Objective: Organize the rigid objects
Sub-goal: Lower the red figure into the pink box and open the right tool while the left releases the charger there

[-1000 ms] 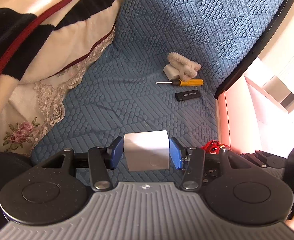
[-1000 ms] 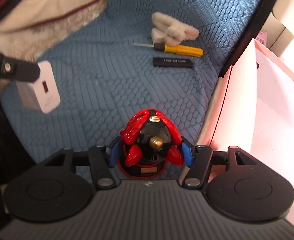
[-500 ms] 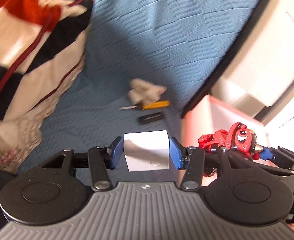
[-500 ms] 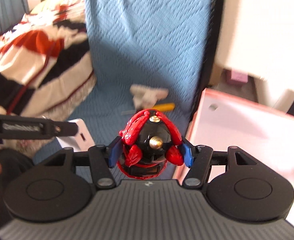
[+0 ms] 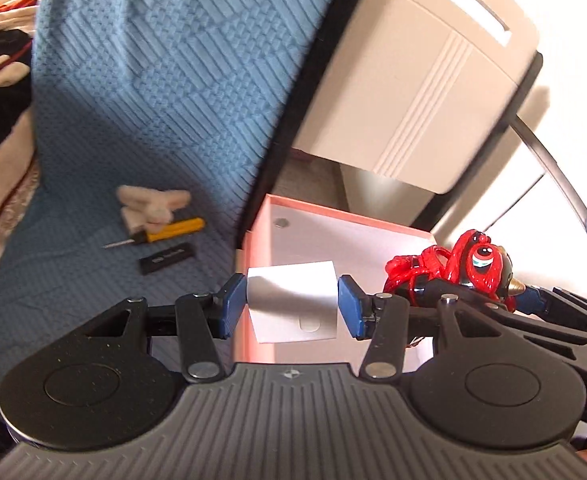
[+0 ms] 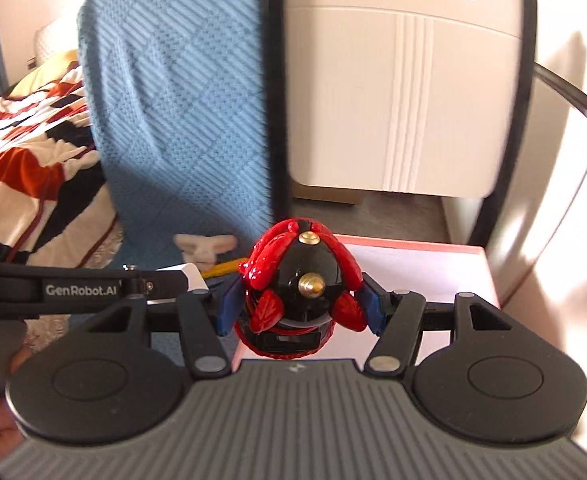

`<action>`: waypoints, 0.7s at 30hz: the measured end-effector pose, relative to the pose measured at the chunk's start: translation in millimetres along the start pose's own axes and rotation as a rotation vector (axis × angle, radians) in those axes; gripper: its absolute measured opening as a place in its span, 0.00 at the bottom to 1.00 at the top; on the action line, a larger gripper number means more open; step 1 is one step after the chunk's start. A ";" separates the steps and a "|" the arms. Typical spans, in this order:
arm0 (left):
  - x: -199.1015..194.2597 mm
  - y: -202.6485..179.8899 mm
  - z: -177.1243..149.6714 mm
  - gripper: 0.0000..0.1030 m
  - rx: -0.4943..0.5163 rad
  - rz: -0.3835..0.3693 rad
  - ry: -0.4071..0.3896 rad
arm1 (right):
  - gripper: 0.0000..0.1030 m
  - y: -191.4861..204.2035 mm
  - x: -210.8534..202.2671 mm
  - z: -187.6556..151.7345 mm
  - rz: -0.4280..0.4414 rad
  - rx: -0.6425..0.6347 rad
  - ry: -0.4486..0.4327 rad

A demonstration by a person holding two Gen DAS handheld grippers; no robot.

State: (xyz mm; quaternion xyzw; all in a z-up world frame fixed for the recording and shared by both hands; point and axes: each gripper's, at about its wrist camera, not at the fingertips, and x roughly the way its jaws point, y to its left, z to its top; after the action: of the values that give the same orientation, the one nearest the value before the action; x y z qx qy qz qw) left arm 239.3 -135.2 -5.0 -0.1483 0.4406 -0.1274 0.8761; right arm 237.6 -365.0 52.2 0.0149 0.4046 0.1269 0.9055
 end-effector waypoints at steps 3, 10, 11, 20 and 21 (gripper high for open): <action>18.5 -16.3 -10.5 0.55 0.012 -0.015 0.025 | 0.61 -22.1 5.2 -14.4 -0.027 0.022 0.013; 60.5 -40.2 -39.4 0.55 0.023 -0.027 0.095 | 0.61 -62.4 29.2 -55.9 -0.049 0.096 0.101; 66.4 -43.9 -44.2 0.55 0.028 -0.028 0.106 | 0.61 -66.1 32.8 -61.3 -0.048 0.101 0.113; 114.4 -53.9 -81.2 0.55 0.073 0.026 0.200 | 0.61 -87.0 65.5 -105.3 -0.059 0.129 0.215; 118.2 -53.0 -82.9 0.55 0.072 0.032 0.207 | 0.61 -88.1 69.7 -109.6 -0.058 0.132 0.227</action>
State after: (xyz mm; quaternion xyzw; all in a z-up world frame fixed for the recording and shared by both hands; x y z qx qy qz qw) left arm 235.7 -238.2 -119.1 -0.0955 0.5263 -0.1438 0.8326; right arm 220.7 -441.7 -83.7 0.0483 0.5121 0.0748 0.8543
